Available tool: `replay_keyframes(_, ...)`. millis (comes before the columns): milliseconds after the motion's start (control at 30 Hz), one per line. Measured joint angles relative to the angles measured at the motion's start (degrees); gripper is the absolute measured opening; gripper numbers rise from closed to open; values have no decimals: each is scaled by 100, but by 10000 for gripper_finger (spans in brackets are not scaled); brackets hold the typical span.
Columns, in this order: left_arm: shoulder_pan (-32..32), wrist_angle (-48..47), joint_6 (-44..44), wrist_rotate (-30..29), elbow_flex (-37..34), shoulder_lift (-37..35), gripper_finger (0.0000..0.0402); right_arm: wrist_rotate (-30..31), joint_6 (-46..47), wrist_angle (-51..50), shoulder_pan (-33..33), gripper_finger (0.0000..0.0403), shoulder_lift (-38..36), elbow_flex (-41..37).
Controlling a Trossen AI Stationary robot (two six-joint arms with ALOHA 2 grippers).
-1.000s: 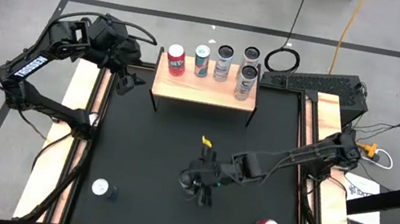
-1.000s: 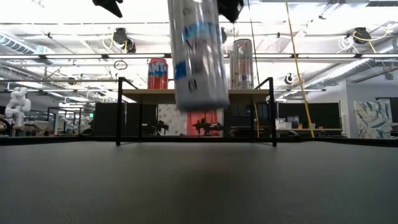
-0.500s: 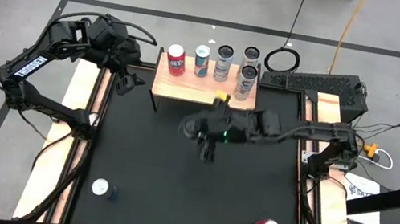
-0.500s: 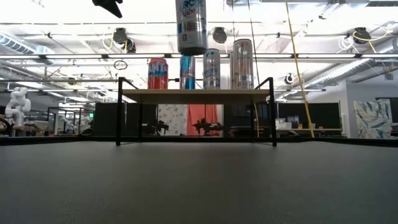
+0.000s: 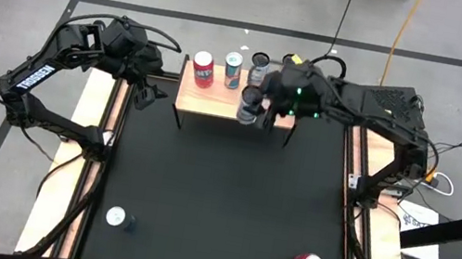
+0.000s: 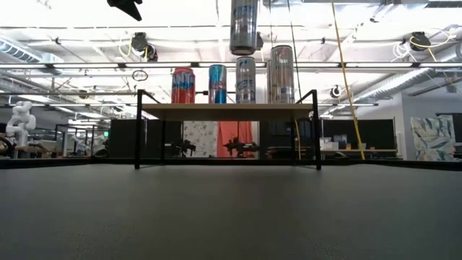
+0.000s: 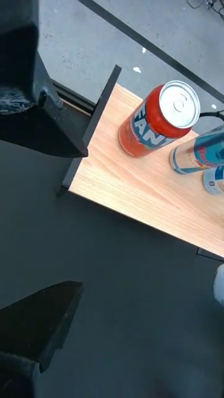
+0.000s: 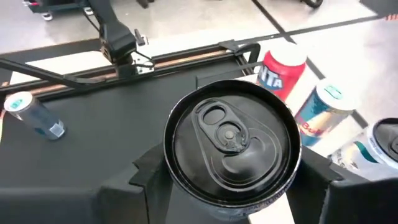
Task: Place canned beverage on shelf
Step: Put the white-blue soda can on the shelf aligned with the other white-blue soda can
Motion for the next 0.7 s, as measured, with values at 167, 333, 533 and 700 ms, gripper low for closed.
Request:
replay_keyframes(167, 0, 2, 28, -9, 0, 0, 338, -609, -171, -132, -613, 208, 116, 0)
replay_keyframes(333, 0, 2, 41, -12, 0, 0, 338, -903, -210, -94, -1008, 208, 233, -4)
replay_keyframes(533, 0, 2, 32, -17, 0, 0, 338, -1317, -226, -245, -1351, 208, 378, -5)
replay_keyframes(700, 0, 0, 10, -20, 0, 0, 338, -1365, -259, -210, -1429, 208, 447, -8)
